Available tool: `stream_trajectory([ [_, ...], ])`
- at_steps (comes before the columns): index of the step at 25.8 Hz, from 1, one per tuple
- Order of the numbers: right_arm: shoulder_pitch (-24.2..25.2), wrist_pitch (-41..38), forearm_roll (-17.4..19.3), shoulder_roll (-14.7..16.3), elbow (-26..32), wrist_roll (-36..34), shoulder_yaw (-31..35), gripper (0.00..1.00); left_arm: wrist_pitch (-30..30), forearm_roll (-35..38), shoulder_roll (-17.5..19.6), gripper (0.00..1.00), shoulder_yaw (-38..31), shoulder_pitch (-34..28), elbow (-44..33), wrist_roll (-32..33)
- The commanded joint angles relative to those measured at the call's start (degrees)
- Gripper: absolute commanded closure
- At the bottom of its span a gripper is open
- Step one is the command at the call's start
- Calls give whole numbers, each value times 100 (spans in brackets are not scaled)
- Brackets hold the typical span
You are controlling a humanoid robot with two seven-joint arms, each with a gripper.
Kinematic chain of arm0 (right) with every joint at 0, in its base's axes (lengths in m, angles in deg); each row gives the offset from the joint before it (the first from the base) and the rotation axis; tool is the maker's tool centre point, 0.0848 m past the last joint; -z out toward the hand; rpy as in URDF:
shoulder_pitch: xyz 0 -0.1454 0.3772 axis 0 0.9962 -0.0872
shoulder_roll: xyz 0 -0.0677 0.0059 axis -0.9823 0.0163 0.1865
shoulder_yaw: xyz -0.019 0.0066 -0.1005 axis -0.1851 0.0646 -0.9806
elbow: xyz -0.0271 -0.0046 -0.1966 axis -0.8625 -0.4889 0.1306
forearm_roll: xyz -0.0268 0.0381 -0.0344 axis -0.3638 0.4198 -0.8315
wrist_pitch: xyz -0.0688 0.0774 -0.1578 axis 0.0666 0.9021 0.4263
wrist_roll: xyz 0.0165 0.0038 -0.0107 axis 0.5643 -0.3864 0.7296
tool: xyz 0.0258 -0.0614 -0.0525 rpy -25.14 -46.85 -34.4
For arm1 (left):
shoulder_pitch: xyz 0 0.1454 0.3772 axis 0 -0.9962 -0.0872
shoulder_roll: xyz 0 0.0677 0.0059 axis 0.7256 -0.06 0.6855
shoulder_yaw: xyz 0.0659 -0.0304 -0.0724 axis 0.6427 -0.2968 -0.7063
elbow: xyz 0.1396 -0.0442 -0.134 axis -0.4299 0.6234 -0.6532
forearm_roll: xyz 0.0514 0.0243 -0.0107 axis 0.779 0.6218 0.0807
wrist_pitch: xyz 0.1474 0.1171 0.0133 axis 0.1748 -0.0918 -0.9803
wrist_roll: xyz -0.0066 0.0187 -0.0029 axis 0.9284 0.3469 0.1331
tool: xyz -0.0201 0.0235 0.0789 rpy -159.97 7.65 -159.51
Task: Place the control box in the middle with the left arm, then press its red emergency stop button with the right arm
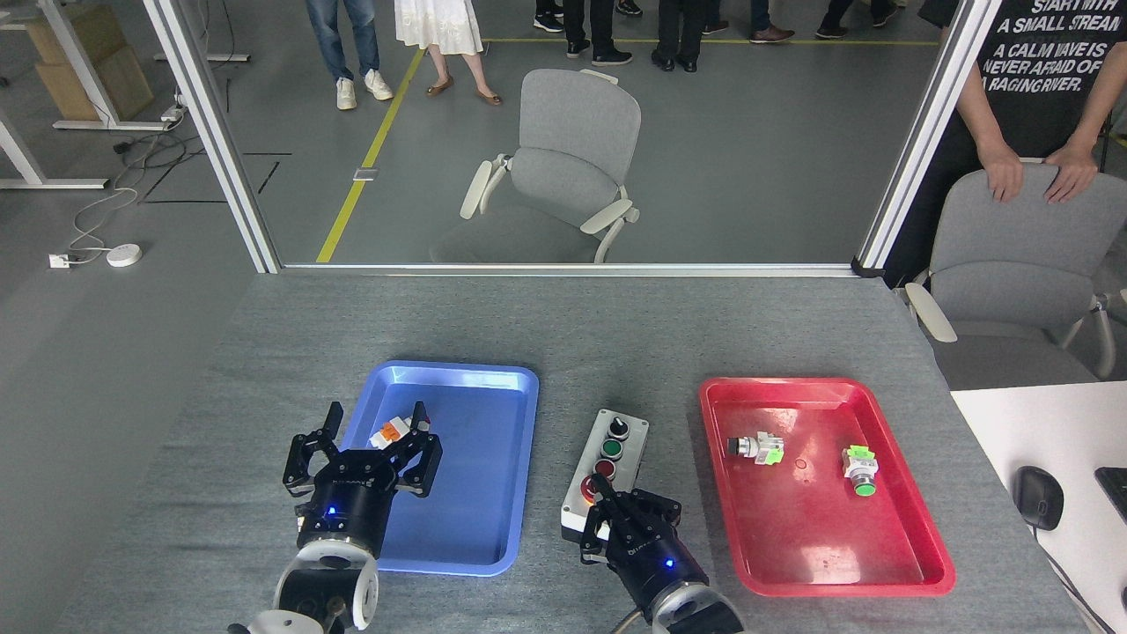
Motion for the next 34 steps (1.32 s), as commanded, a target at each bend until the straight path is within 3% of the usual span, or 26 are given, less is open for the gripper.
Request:
stream_trajectory([
  [1,-5,-28,5,7,-49,60,-50,100,0,0,0,1,0,0,0,3],
  [6,4,-28,233,68,-128,43,-50,100,0,0,0,1,0,0,0,-6],
  [13,-22,245,436,68,417,-89,240,100,26,0,0,1,0,9,-9,-6],
  [14,-13,271,436,77,504,-89,399,96,26,0,0,1,0,0,-9,3],
  [17,4,271,436,77,707,-54,777,57,35,0,0,1,0,0,-9,-6],
  [20,92,210,436,103,874,-98,1383,1,35,0,0,1,0,9,-9,-6],
  [26,162,174,436,464,988,-414,2113,1,44,0,0,1,0,0,-9,-6],
  [34,417,183,506,1132,1330,-581,2622,1,52,0,0,1,0,9,-9,-6],
])
